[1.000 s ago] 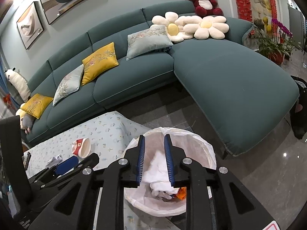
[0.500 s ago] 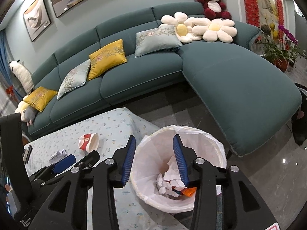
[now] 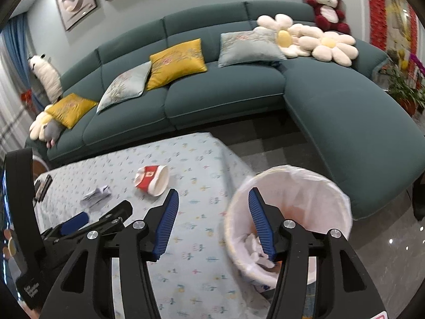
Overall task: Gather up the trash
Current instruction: 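Move both tools back to the table toward the paper sheet and red box, then grasp the white paper sheet with the left tool while the right tool grasps the red-white box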
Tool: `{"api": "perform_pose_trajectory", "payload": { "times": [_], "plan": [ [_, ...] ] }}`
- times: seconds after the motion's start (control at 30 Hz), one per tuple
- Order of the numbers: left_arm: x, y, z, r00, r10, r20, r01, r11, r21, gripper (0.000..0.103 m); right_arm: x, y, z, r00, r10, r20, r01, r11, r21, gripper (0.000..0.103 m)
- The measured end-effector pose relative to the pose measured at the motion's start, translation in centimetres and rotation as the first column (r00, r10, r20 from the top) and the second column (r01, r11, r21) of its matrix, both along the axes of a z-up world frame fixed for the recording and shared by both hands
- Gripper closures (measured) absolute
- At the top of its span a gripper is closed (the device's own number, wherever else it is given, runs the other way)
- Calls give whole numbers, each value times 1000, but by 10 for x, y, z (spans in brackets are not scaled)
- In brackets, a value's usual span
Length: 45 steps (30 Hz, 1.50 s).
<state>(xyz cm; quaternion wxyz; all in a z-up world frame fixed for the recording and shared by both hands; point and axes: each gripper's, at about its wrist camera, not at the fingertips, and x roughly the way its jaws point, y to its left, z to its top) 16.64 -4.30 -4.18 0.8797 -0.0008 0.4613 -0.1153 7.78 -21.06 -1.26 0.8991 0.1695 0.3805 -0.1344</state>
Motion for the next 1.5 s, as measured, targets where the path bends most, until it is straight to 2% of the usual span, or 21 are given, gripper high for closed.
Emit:
{"api": "perform_pose_trajectory", "payload": {
  "times": [0.23,0.37,0.43,0.53,0.67,0.73,0.93,1.07,1.1,1.2,1.3,1.4,1.47,1.5],
  "plan": [
    [25,60,-16,994,106,-32,-106,994,6,11,32,43,-13,998,59,-30,-59,998,12,49],
    [47,100,-27,975,202,-91,-204,979,-13,11,53,64,-24,994,95,-53,-95,995,12,49],
    [59,120,-34,957,259,-133,-266,963,-35,11,64,72,-31,992,107,-65,-106,994,18,49],
    [81,149,-45,913,350,-208,-371,926,-74,11,80,81,-42,989,123,-80,-121,992,28,49],
    [114,179,-58,850,448,-277,-487,869,-90,11,102,91,-58,985,141,-102,-137,990,41,50],
    [131,186,-65,835,465,-295,-509,857,-87,11,116,95,-68,982,148,-118,-144,989,46,50],
    [180,201,-87,812,498,-306,-530,848,-27,11,153,97,-96,975,162,-153,-153,986,71,50],
    [203,214,-105,753,538,-379,-590,807,-29,15,175,98,-111,972,162,-168,-150,985,82,50],
    [207,219,-111,723,556,-409,-621,783,-34,17,181,98,-116,972,163,-171,-150,985,86,50],
    [214,227,-126,664,572,-481,-675,735,-57,25,194,99,-126,970,166,-180,-150,984,98,50],
    [216,228,-136,620,584,-523,-708,704,-53,29,205,101,-134,967,176,-184,-160,982,99,50],
    [218,225,-144,605,583,-542,-715,697,-49,44,214,103,-141,964,182,-193,-165,981,99,50],
    [219,220,-150,609,575,-547,-709,703,-52,59,218,104,-144,963,183,-196,-165,981,105,50],
    [219,217,-152,621,557,-551,-699,712,-68,72,219,104,-145,963,185,-196,-166,980,107,50]
  ]
}}
